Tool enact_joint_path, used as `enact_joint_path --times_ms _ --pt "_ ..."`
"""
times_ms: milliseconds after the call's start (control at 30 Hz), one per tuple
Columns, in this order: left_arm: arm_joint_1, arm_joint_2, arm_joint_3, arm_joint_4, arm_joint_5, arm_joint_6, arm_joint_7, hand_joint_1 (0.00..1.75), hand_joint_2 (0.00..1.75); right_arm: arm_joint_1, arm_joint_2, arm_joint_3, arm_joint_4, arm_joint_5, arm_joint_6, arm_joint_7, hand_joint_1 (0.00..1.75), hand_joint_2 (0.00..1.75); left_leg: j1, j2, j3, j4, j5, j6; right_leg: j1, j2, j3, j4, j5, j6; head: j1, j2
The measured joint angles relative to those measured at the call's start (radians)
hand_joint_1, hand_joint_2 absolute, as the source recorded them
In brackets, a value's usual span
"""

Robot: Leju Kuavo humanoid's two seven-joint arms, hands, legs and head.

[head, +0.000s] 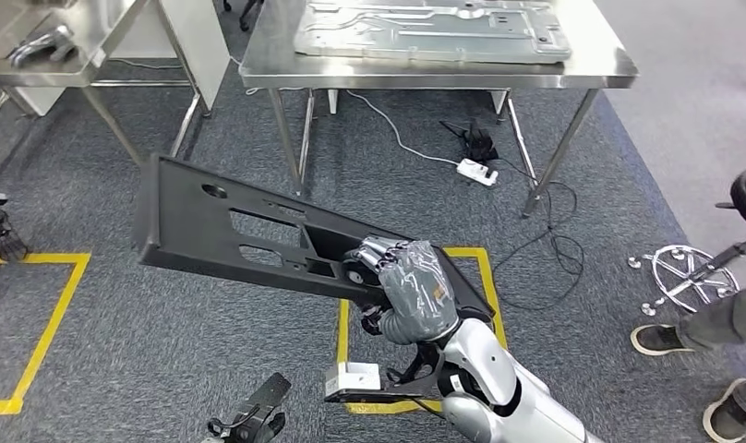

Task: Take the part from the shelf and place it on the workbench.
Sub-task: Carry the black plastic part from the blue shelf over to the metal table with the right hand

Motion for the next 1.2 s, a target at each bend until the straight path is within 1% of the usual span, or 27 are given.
enact_joint_path --times_ms 67,133,167,200,233,267,300,367,400,433,467,500,533,567,633,667,700,733,767,800,833,900,1000,1067,1100,1167,1200 --pt "-0.001 0.0 0.001 0.0 -0.003 -0.002 0.0 0.0 1.75 -0.001 0.002 0.0 -0.002 0.007 0.003 0.006 1.75 1.75 0.004 -0.023 -0.016 0.044 -0.032 -0.011 -0.004 0.022 0.002 -0.003 0.005 -0.01 -0.002 0.0" --pt "0.0 0.0 0.002 0.0 -0.005 -0.003 0.0 0.0 1.75 -0.001 0.005 0.001 -0.003 0.012 0.007 0.013 1.75 1.75 0.006 -0.066 -0.069 0.163 -0.094 -0.017 -0.005 0.044 0.002 -0.003 0.007 -0.017 -0.004 0.0" --pt "0.003 0.0 0.002 0.0 -0.006 -0.004 0.0 0.0 1.75 0.0 0.006 0.001 -0.003 0.013 0.009 0.016 1.75 1.75 0.006 -0.078 -0.101 0.227 -0.118 -0.018 -0.004 0.058 0.001 -0.003 0.007 -0.019 -0.005 0.0" --pt "0.005 0.0 0.003 0.0 -0.007 -0.005 0.0 0.0 1.75 0.001 0.007 0.001 -0.003 0.014 0.012 0.018 1.75 1.75 0.006 -0.085 -0.123 0.269 -0.126 -0.017 -0.002 0.073 0.001 -0.003 0.007 -0.02 -0.006 0.0" --pt "0.006 -0.001 0.003 0.0 -0.007 -0.005 0.0 0.0 1.75 0.002 0.008 0.002 -0.003 0.015 0.015 0.02 1.75 1.75 0.006 -0.09 -0.129 0.274 -0.114 -0.013 -0.001 0.089 0.001 -0.003 0.008 -0.021 -0.006 0.0" --pt "0.006 -0.001 0.004 0.0 -0.008 -0.005 0.0 0.0 1.75 0.003 0.008 0.002 -0.003 0.016 0.017 0.021 1.75 1.75 0.005 -0.095 -0.116 0.242 -0.086 -0.008 0.001 0.105 0.001 -0.003 0.008 -0.021 -0.005 0.0" --pt "0.005 -0.002 0.004 0.0 -0.008 -0.005 -0.001 0.0 1.75 0.003 0.008 0.002 -0.004 0.017 0.019 0.022 1.75 1.75 0.004 -0.106 -0.089 0.18 -0.048 -0.002 0.002 0.121 0.002 -0.003 0.008 -0.021 -0.005 0.0" --pt "0.001 -0.003 0.005 0.0 -0.008 -0.005 -0.001 0.0 1.75 0.002 0.008 0.002 -0.006 0.019 0.02 0.022 1.75 1.75 0.004 -0.149 -0.031 0.056 -0.001 0.012 0.003 0.148 -0.001 -0.001 0.009 -0.018 -0.004 0.0" --pt "-0.001 -0.004 0.006 0.0 -0.009 -0.005 -0.002 0.0 1.75 0.002 0.008 0.002 -0.007 0.019 0.02 0.022 1.75 1.75 0.002 -0.165 -0.014 0.019 0.005 0.015 0.001 0.16 -0.004 -0.001 0.011 -0.014 -0.004 0.0" --pt "-0.002 -0.005 0.006 0.0 -0.011 -0.005 -0.001 0.0 1.75 0.001 0.008 0.002 -0.008 0.019 0.021 0.022 1.75 1.75 0.001 -0.171 -0.006 0.004 0.002 0.017 -0.003 0.17 -0.008 -0.001 0.013 -0.009 -0.004 0.0" --pt "-0.003 -0.007 0.007 0.0 -0.013 -0.004 -0.001 0.0 1.75 0.001 0.008 0.002 -0.008 0.019 0.021 0.022 1.75 1.75 0.0 -0.162 -0.002 -0.004 0.003 0.019 -0.006 0.182 -0.012 -0.002 0.015 -0.003 -0.005 0.0" --pt "-0.003 -0.009 0.008 0.0 -0.014 -0.004 0.0 0.0 1.75 0.001 0.008 0.002 -0.008 0.018 0.021 0.022 1.75 1.75 0.001 -0.15 0.001 -0.008 0.005 0.022 -0.008 0.181 -0.014 0.0 0.015 0.002 -0.005 0.0" --pt "-0.004 -0.012 0.009 0.0 -0.016 -0.002 0.001 0.0 1.75 0.001 0.008 0.001 -0.009 0.017 0.021 0.022 1.75 1.75 0.003 -0.138 0.004 -0.014 0.008 0.025 -0.006 0.161 -0.019 0.007 0.01 0.007 -0.003 0.0" --pt "-0.005 -0.014 0.009 0.0 -0.016 0.0 0.002 0.0 1.75 0.0 0.008 0.001 -0.01 0.015 0.021 0.022 1.75 1.75 0.005 -0.127 0.009 -0.021 0.01 0.029 -0.003 0.131 -0.03 0.028 -0.004 0.013 0.001 0.0" --pt "-0.006 -0.017 0.01 0.0 -0.017 0.005 0.004 0.0 1.75 0.0 0.008 0.0 -0.011 0.01 0.019 0.019 1.75 1.75 0.006 -0.103 0.014 -0.026 0.01 0.035 -0.005 0.066 -0.077 0.123 -0.054 0.025 0.008 0.0" --pt "-0.006 -0.017 0.01 0.001 -0.018 0.007 0.006 0.0 1.75 0.001 0.008 0.0 -0.012 0.007 0.018 0.017 1.75 1.75 0.006 -0.092 0.015 -0.026 0.008 0.036 -0.01 0.054 -0.107 0.181 -0.077 0.029 0.011 0.0" --pt "-0.005 -0.018 0.01 0.001 -0.018 0.009 0.008 0.0 1.75 0.002 0.007 0.0 -0.012 0.006 0.017 0.014 1.75 1.75 0.007 -0.081 0.015 -0.025 0.006 0.037 -0.015 0.048 -0.13 0.224 -0.088 0.034 0.012 0.0" --pt "-0.003 -0.018 0.01 0.001 -0.018 0.011 0.01 0.0 1.75 0.004 0.007 -0.001 -0.011 0.004 0.015 0.011 1.75 1.75 0.009 -0.071 0.016 -0.024 0.003 0.035 -0.02 0.045 -0.139 0.237 -0.082 0.038 0.012 0.0" --pt "-0.003 -0.019 0.011 0.001 -0.018 0.013 0.011 0.0 1.75 0.005 0.006 -0.001 -0.01 0.004 0.013 0.007 1.75 1.75 0.012 -0.064 0.016 -0.021 0.001 0.031 -0.025 0.042 -0.128 0.212 -0.059 0.042 0.013 0.0" --pt "-0.004 -0.021 0.012 0.001 -0.017 0.016 0.013 0.0 1.75 0.006 0.005 -0.002 -0.01 0.005 0.009 0.004 1.75 1.75 0.015 -0.056 0.016 -0.016 -0.004 0.026 -0.029 0.037 -0.099 0.157 -0.026 0.047 0.013 0.0" --pt "-0.005 -0.022 0.012 0.001 -0.017 0.018 0.014 0.0 1.75 0.006 0.005 -0.003 -0.009 0.006 0.004 -0.001 1.75 1.75 0.016 -0.051 0.015 -0.01 -0.009 0.02 -0.03 0.028 -0.068 0.099 -0.004 0.05 0.014 0.0" --pt "-0.01 -0.025 0.014 0.001 -0.015 0.023 0.015 0.0 1.75 0.007 0.003 -0.004 -0.008 0.007 -0.007 -0.009 1.75 1.75 0.014 -0.045 0.011 0.004 -0.018 0.006 -0.028 0.018 -0.027 0.023 0.013 0.046 0.016 0.0" --pt "-0.011 -0.027 0.015 0.001 -0.013 0.025 0.015 0.0 1.75 0.009 0.002 -0.006 -0.005 0.004 -0.014 -0.016 1.75 1.75 0.014 -0.041 0.009 0.006 -0.021 -0.012 -0.023 0.026 -0.026 0.017 0.009 0.026 0.015 0.0" --pt "-0.011 -0.028 0.015 0.0 -0.013 0.025 0.015 0.0 1.75 0.009 0.001 -0.006 -0.002 0.002 -0.014 -0.021 1.75 1.75 0.019 -0.055 -0.003 0.034 -0.043 -0.021 -0.024 0.032 -0.025 0.014 0.011 0.012 0.015 0.0" --pt "-0.012 -0.028 0.016 0.001 -0.013 0.024 0.015 0.0 1.75 0.008 0.001 -0.006 -0.001 0.002 -0.014 -0.022 1.75 1.75 0.019 -0.067 -0.023 0.075 -0.066 -0.024 -0.024 0.034 -0.024 0.013 0.011 0.006 0.014 0.0" --pt "-0.009 -0.028 0.016 0.001 -0.013 0.022 0.015 0.0 1.75 0.008 0.002 -0.006 0.004 0.0 -0.014 -0.023 1.75 1.75 0.019 -0.084 -0.085 0.199 -0.118 -0.024 -0.02 0.04 -0.023 0.013 0.01 -0.003 0.014 0.0" --pt "-0.006 -0.028 0.016 0.001 -0.014 0.021 0.015 0.0 1.75 0.009 0.002 -0.005 0.007 -0.002 -0.014 -0.024 1.75 1.75 0.018 -0.088 -0.113 0.25 -0.131 -0.023 -0.017 0.044 -0.023 0.013 0.009 -0.006 0.014 0.0"
